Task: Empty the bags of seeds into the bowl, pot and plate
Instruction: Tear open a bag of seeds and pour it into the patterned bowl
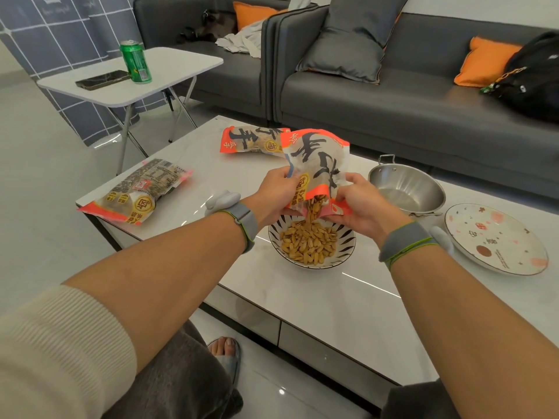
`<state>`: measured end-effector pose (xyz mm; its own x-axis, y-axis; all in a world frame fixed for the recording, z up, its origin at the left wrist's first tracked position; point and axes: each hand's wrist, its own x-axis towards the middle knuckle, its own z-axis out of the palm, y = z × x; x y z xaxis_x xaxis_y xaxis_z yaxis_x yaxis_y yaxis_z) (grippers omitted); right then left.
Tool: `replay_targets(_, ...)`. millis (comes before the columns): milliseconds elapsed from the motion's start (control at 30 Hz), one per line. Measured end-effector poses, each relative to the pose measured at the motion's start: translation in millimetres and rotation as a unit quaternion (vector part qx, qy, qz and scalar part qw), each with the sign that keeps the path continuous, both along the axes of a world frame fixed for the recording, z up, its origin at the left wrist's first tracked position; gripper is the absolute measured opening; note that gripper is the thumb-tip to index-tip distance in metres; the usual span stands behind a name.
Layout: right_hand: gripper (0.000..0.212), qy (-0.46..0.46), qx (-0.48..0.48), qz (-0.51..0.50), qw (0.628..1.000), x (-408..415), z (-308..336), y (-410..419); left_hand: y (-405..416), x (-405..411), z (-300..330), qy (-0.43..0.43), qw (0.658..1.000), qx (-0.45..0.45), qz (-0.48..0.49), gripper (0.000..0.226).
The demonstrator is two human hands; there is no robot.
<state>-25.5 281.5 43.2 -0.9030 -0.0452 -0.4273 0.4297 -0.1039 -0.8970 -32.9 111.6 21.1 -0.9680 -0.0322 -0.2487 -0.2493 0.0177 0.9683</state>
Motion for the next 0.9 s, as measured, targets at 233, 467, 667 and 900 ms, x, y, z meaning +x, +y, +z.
replay_targets(233, 0.068, 0.003, -0.001, -0.006, 1.000, -0.4, 1.1, 3.4, 1.8, -0.7, 0.7, 0.005, 1.000, 0.000, 0.001, 0.027)
replay_targets(467, 0.065, 0.003, -0.004, -0.004, 1.000, 0.0, 1.6, 2.8, 0.8, -1.4, 1.5, 0.004, 1.000, -0.001, 0.007, 0.028)
replay_targets(667, 0.058, 0.003, -0.030, -0.008, 1.000, -1.7, 3.9, 6.5, -1.5, -1.3, 3.1, 0.000, 1.000, 0.016, 0.009, 0.027)
replay_targets(900, 0.061, 0.006, -0.017, -0.003, 1.000, -0.8, 4.3, 4.7, -2.4, -0.3, 2.4, -0.014, 1.000, 0.019, 0.011, 0.027)
